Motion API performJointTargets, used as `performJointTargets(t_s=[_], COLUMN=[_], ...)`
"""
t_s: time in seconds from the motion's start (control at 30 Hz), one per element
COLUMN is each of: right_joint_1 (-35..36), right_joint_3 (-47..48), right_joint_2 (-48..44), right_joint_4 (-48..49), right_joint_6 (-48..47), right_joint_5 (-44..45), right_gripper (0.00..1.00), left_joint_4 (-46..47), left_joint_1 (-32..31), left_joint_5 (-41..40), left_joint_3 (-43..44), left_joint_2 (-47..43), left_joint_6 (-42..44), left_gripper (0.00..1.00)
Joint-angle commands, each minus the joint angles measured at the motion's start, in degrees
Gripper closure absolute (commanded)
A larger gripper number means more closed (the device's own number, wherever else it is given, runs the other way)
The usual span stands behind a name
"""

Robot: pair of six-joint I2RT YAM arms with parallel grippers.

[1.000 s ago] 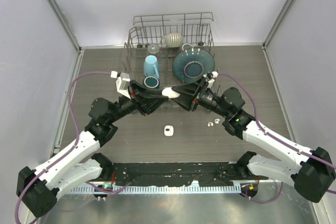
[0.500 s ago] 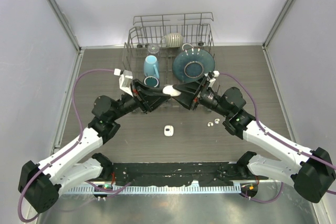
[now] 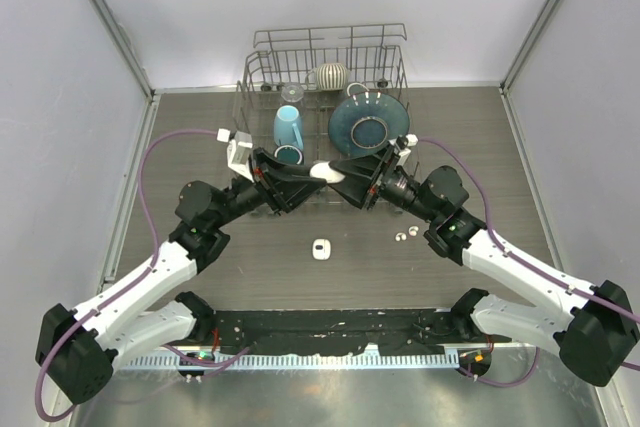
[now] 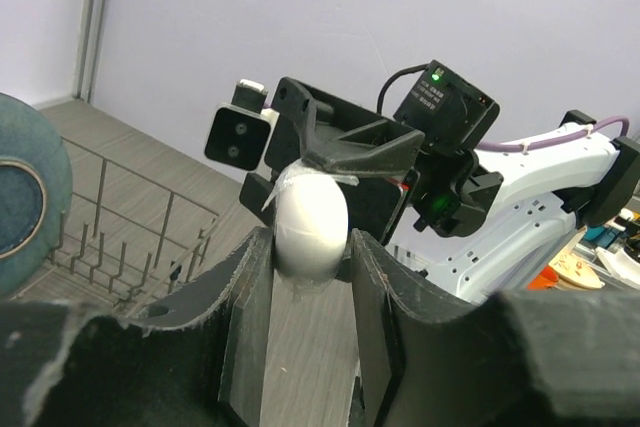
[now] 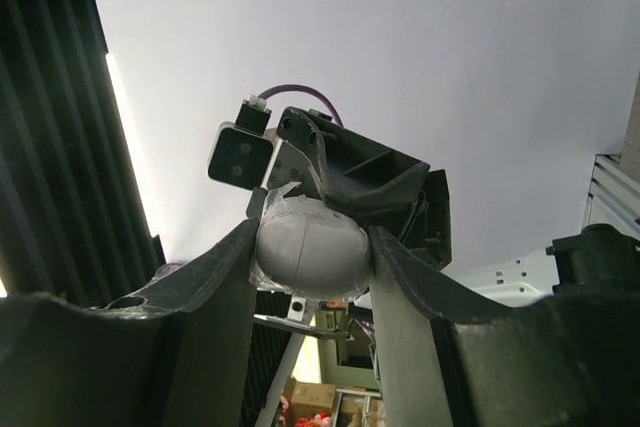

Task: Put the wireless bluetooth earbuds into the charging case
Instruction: Open the charging case.

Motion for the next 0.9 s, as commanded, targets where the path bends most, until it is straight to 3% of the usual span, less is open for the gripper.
performJointTargets(t_s=[0.0, 0.27, 0.63, 0.87], right_joint_1=[0.2, 0.2, 0.2, 0.2], right_joint_3=[0.3, 1.4, 2.4, 2.5], right_joint_2=[0.3, 1.1, 1.6, 1.9], right_joint_4=[3.0, 2.8, 2.2, 2.6], right_joint_6=[-0.1, -0.5, -1.1, -1.1], right_joint_5=[-0.4, -1.1, -1.7, -1.5], right_gripper=[0.99, 0.99, 0.99, 0.99], left_joint_4=[3.0, 1.2, 1.3, -0.8], left_joint_1=[-0.3, -0.6, -1.3, -1.5], left_joint_5=[1.5, 3.0, 5.6, 9.3], left_joint_3=[3.5, 3.6, 4.8, 6.4], left_joint_2=[0.1, 0.4, 3.3, 4.4], left_joint_6=[-0.8, -0.6, -0.8, -0.9], left_gripper=[0.60, 0.59, 0.71, 0.63])
